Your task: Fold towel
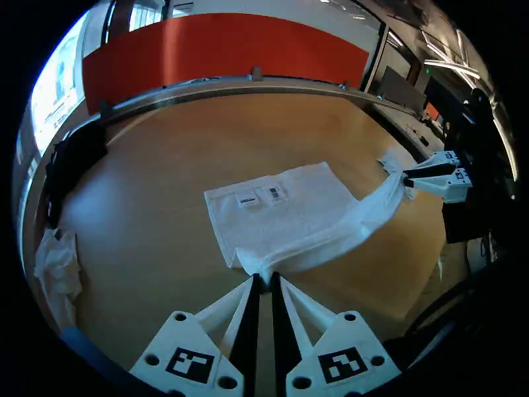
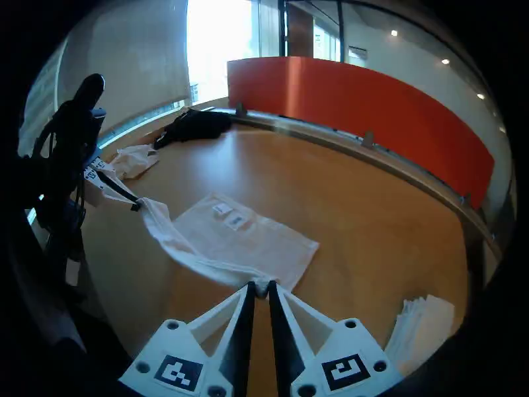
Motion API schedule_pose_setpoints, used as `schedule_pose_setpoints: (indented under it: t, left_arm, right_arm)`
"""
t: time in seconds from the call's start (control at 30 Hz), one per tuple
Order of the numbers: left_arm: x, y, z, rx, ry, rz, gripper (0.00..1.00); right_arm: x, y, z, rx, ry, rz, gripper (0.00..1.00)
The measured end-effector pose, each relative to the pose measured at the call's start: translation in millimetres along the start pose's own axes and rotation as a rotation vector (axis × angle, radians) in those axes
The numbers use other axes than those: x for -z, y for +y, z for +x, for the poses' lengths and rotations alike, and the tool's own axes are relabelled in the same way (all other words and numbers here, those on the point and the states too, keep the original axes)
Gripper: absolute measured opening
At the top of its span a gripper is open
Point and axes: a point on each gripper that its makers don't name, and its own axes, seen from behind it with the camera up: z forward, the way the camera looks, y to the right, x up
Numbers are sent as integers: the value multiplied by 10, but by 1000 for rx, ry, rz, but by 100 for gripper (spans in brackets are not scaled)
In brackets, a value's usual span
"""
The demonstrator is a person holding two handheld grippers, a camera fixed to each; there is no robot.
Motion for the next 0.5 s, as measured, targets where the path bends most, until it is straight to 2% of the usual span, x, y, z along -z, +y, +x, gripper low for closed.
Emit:
schedule_pose_setpoints:
  t: [0.3,0.5]
  left_arm:
    - [-205,-127,114,-1,-24,2,12]
    - [-303,-247,299,-14,-16,26,12]
  right_arm:
    - [-259,200,53,-15,-18,-7,16]
    - [-445,318,68,-14,-33,-13,16]
